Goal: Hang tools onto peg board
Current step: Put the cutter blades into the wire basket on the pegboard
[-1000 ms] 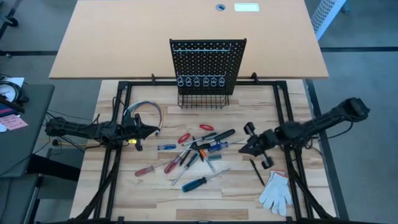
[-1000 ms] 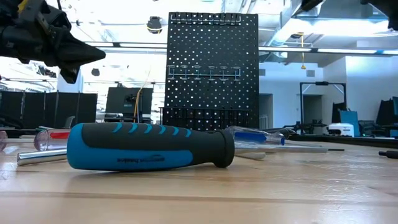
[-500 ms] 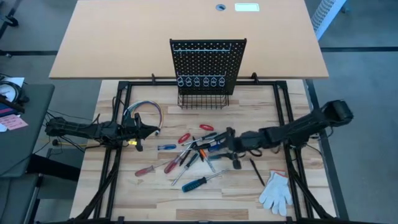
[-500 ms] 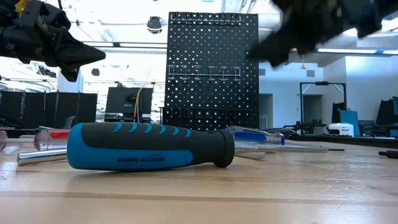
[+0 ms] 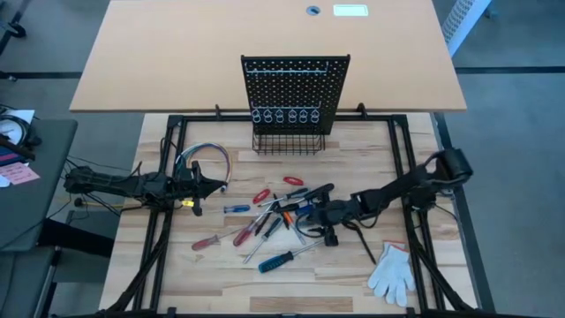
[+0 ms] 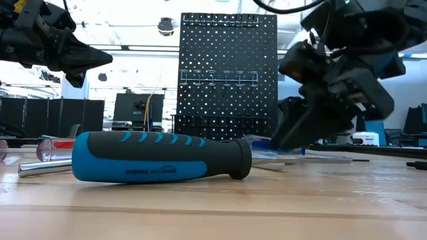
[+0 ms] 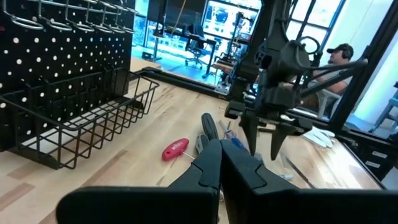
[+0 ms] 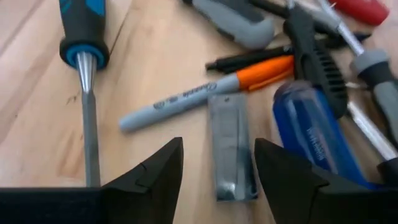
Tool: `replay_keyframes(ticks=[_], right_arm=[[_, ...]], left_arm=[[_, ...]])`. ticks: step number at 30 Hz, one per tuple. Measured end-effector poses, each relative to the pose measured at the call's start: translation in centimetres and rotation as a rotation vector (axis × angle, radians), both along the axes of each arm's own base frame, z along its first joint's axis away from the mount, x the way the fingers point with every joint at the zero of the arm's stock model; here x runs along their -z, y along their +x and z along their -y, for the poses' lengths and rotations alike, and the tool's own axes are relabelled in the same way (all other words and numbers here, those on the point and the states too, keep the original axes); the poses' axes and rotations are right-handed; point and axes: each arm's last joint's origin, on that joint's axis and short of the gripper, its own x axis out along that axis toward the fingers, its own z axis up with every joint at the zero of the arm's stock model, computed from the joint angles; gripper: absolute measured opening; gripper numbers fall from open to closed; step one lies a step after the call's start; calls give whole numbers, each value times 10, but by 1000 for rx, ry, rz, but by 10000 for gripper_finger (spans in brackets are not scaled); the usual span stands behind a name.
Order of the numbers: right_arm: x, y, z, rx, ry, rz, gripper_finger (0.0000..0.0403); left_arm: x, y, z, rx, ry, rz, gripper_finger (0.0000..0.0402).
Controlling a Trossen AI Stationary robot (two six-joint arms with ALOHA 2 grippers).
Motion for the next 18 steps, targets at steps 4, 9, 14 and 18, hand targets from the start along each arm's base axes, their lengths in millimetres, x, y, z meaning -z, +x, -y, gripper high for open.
replay_keyframes(ticks=[4, 9, 14, 18], right_arm=[[8, 2, 5, 18, -10, -26, 203], [18, 7, 8, 20, -29, -60, 201], [16, 14, 7, 16, -35, -52, 175], [15, 15, 8, 20, -35, -52, 121]], left_arm=[[0, 0, 0, 0, 0, 0, 0], [0, 0, 0, -1, 0, 0, 0], [0, 0, 0, -1, -14, 3, 0], [0, 0, 0, -1, -17, 4, 0]])
